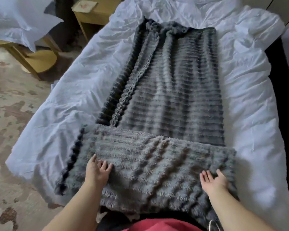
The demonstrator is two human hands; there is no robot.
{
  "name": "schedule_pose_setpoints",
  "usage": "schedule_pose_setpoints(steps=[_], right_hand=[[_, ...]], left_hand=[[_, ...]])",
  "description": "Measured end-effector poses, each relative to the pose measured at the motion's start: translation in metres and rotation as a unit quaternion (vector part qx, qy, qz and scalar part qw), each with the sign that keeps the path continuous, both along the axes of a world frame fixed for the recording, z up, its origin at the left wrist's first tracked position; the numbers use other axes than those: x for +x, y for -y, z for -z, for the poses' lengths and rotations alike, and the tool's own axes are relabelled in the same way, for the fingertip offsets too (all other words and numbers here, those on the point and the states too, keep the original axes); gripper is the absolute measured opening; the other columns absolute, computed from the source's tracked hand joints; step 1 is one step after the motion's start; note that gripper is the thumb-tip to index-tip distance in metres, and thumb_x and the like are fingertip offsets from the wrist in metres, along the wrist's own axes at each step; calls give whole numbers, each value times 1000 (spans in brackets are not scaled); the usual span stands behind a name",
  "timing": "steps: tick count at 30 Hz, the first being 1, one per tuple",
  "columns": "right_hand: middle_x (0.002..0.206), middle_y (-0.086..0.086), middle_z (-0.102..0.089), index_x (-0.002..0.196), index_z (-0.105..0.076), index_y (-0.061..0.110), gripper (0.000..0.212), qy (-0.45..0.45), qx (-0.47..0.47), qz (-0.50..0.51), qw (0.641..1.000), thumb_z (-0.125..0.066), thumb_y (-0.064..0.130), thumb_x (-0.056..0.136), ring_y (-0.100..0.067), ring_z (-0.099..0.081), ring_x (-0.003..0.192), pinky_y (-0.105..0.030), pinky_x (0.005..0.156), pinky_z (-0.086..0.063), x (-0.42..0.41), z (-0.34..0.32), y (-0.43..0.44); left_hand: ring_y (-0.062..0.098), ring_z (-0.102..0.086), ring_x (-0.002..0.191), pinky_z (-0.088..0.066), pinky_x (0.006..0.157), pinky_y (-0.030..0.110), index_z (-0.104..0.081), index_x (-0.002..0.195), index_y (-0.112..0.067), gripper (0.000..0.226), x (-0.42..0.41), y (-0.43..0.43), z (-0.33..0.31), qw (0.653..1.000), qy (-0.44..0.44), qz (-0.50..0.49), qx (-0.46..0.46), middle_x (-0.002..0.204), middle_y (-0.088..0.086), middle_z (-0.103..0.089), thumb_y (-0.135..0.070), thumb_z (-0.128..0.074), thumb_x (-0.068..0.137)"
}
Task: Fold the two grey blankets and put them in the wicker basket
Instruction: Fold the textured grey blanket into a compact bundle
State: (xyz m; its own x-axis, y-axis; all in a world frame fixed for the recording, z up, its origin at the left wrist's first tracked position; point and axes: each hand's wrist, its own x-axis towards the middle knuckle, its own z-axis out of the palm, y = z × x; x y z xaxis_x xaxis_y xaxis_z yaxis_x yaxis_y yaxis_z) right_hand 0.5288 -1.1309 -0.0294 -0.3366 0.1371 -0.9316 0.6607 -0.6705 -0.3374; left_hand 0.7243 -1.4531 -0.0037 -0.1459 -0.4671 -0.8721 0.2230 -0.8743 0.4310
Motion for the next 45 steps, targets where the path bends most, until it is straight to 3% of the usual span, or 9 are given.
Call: schedule_pose_setpoints(steps=[11,17,21,25,30,40,43,45], right_hand=[[153,-11,-34,151,-21,10,53,-36,34,-21,999,-33,28,103,-27,-34,140,-39,113,-31,44,5,-35],[155,-10,-30,151,-24,9,52,-72,40,-26,996,-32,27,102,-24,-27,144,-37,116,-24,124,-4,-64],[156,-11,-29,151,-24,10,54,-75,36,-43,996,-34,30,102,-26,-27,144,-40,116,-25,183,-13,-78],[153,-14,-32,151,-24,9,54,-67,34,-47,996,-37,29,102,-30,-29,142,-42,116,-25,236,-21,-90],[150,-16,-37,149,-27,5,53,-49,27,-58,997,-39,28,102,-32,-34,140,-42,115,-28,284,-15,-108],[145,-15,-43,146,-31,4,53,-18,-7,-45,999,-42,30,101,-31,-41,134,-43,110,-34,229,26,-109],[151,-14,-34,150,-23,7,67,-8,-18,-16,1000,-51,37,96,-29,-37,137,-43,112,-32,196,43,-103],[152,-13,-32,148,-28,10,70,0,-25,10,1000,-57,41,92,-27,-33,139,-44,115,-29,178,53,-99]], left_hand=[[27,-20,146,-25,116,49,-16,153,-12,54,46,-1,9,997,29,65,-30,160,9,-14,-24,-35,103],[25,-18,147,-23,117,46,-21,151,-12,48,86,-23,5,986,26,148,-68,160,8,-14,-17,-30,104],[35,-21,144,-25,114,49,-25,148,-1,46,133,-40,7,989,-37,140,-26,157,20,-19,-12,-29,103],[29,-18,146,-23,115,47,-23,151,-16,52,182,-59,11,980,16,197,-26,160,13,-13,-23,-39,102],[29,-19,146,-24,116,47,-19,152,-16,56,228,-84,25,980,25,193,33,160,13,-14,-27,-40,101],[31,-26,143,-24,116,47,-18,153,-18,67,175,-70,49,988,38,140,55,156,15,-24,-40,-48,98],[29,-28,143,-23,116,48,-31,149,-23,65,144,-60,53,990,54,119,47,155,10,-28,-47,-53,93],[31,-29,141,-24,116,49,-42,142,-25,60,124,-53,55,991,76,93,54,154,10,-29,-49,-58,89]])
